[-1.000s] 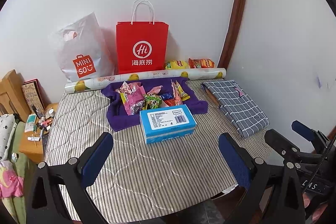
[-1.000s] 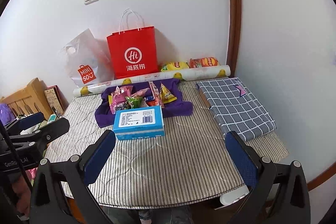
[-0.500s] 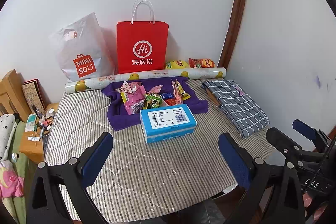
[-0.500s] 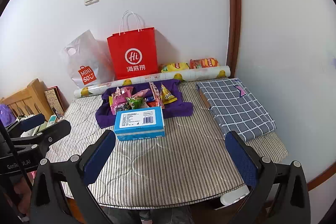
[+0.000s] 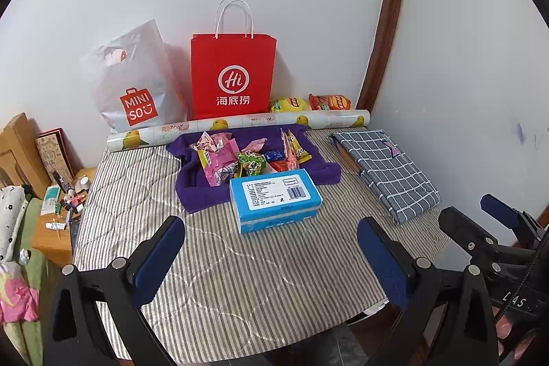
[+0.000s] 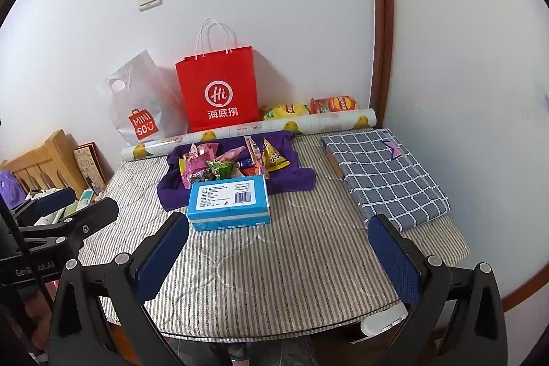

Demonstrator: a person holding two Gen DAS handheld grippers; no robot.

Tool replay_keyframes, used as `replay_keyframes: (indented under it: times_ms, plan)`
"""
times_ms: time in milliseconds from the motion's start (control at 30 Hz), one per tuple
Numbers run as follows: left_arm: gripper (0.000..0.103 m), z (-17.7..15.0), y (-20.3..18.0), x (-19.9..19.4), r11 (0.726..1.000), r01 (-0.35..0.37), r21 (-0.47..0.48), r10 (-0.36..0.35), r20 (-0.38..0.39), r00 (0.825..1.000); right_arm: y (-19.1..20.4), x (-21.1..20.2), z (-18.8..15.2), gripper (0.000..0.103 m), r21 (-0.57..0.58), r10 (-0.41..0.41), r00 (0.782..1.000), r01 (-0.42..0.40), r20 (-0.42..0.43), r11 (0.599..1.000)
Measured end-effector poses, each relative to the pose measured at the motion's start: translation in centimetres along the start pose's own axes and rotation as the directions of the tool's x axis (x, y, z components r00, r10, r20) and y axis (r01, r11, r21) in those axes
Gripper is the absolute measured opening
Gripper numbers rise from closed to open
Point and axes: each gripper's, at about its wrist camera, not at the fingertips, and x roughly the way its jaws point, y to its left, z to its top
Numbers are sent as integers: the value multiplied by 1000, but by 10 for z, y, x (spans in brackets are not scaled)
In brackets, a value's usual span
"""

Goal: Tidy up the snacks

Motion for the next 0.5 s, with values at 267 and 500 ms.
replay_keyframes:
  times_ms: [267, 500]
  plan:
    - [101, -1, 2, -1, 1000, -4, -3, 4, 2, 1000, 0, -1, 1, 103, 1, -1, 1000, 1, 3, 1000]
    - [101, 0, 7, -1, 1000, -4, -7, 4, 3, 1000, 1, -3, 2, 103, 0, 5, 1000, -5, 8, 1000]
